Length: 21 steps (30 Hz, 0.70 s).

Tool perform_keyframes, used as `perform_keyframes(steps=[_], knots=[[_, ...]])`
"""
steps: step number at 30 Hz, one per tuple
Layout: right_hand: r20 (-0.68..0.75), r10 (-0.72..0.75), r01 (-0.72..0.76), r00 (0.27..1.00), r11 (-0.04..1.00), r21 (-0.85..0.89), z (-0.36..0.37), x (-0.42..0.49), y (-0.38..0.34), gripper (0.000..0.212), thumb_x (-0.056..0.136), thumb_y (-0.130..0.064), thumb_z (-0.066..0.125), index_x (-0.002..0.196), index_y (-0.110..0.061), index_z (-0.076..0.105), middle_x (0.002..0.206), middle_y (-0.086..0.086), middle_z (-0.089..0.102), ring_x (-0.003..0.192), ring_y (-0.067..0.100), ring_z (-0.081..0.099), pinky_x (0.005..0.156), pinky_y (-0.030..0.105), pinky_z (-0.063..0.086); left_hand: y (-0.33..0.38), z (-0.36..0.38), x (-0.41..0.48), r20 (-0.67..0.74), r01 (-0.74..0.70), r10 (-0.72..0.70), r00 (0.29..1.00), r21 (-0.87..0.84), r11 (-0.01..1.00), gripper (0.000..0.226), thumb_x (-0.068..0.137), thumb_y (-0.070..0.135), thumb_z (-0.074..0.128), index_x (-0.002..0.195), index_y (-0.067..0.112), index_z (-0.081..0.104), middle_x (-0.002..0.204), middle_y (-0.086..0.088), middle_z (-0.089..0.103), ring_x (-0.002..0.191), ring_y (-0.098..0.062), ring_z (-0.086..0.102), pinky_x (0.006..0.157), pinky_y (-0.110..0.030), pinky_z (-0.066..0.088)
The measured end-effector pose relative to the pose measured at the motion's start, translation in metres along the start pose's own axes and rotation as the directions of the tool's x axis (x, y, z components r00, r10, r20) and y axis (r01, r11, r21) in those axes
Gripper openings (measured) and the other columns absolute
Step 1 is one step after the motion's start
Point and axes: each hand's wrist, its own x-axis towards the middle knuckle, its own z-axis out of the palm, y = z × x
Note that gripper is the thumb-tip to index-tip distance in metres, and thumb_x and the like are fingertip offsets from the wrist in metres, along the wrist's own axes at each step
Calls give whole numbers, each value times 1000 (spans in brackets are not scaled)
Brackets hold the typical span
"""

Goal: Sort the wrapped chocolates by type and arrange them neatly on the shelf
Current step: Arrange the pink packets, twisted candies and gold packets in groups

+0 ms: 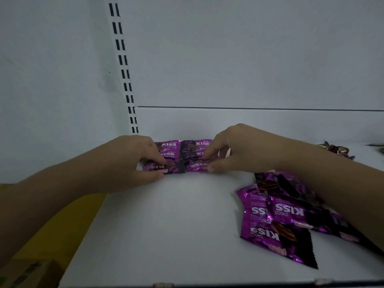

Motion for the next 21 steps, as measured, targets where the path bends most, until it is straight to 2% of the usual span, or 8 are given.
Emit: perform_keyframes(steps=[3,5,7,10,13,15,17,21], knots=[[11,70,-69,998,997,-20,-19,-13,6,15,83,-37,68,95,-31,73,88,-20,69,85,-2,62,69,11,44,13,-7,6,16,22,-22,1000,-2,1000,47,69,66,44,98,41,71,92,16,62,83,1,56,64,-8,40],[76,129,-124,989,990,-67,-33,-25,11,14,83,-37,69,95,-31,73,83,-23,66,81,-5,61,67,8,43,26,-8,15,7,14,-14,1000,-34,999,34,75,60,54,98,40,70,95,16,63,84,1,57,71,-15,45],[135,173,-164,976,984,-75,-43,-40,18,12,84,-34,68,94,-29,73,81,-20,67,71,-8,61,60,8,42,45,-5,26,35,-20,22,999,-75,997,24,81,52,60,98,38,70,93,16,63,86,0,58,76,-24,49],[212,244,-230,946,969,-92,-54,-59,30,14,87,-26,66,100,-26,71,86,-13,68,54,-13,57,42,4,38,80,0,44,96,-71,84,992,-126,989,24,84,47,60,99,33,71,87,16,63,82,-1,58,76,-23,48],[267,291,-256,919,953,-160,-53,-70,41,25,86,-30,65,110,-36,66,90,-27,60,85,-11,62,63,6,44,109,8,63,156,-82,112,981,-188,979,25,85,44,59,102,31,72,83,20,64,76,5,58,68,-14,44],[304,302,-270,904,952,-145,-49,-74,49,27,85,-31,66,110,-38,65,95,-28,62,97,-3,64,79,19,50,124,14,74,208,-79,125,970,-214,974,24,86,41,60,104,30,72,85,19,67,71,8,57,63,-10,41],[314,298,-277,902,955,-109,-46,-79,55,26,83,-30,67,109,-35,67,97,-23,69,91,0,67,85,28,54,134,19,81,255,-65,123,959,-223,973,24,85,35,62,106,28,71,88,15,71,73,4,60,62,-10,44],[248,278,-279,928,960,-29,-44,-85,61,14,85,-26,68,97,-32,72,81,-20,73,71,-6,66,68,17,48,137,21,89,308,22,79,948,-312,950,23,81,28,70,103,25,72,77,14,71,64,5,62,60,-7,46]])
